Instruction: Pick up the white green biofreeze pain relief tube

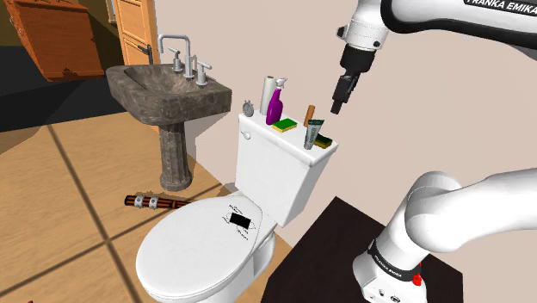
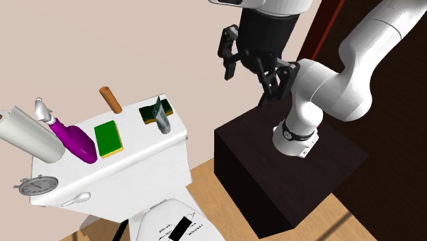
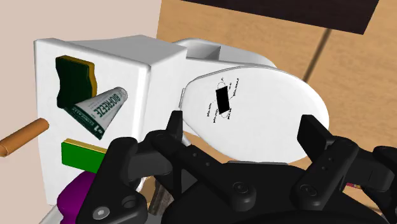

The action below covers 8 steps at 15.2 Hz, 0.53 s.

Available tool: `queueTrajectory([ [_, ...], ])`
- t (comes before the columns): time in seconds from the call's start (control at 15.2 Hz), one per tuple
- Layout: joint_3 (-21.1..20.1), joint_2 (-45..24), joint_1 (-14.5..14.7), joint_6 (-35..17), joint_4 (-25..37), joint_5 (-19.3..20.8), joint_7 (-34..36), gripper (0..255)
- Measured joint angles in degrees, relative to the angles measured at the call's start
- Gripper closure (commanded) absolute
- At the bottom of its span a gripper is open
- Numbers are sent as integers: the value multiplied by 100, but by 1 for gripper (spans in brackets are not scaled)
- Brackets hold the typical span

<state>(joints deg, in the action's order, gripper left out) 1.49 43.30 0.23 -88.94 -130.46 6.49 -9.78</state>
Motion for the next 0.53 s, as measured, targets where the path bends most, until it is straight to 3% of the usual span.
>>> queueTrajectory([
  [0.13, 62, -39, 2, -51, 0, 33, -93, 0],
  [0.53, 816, -455, 30, -864, -258, 380, -1210, 0],
])
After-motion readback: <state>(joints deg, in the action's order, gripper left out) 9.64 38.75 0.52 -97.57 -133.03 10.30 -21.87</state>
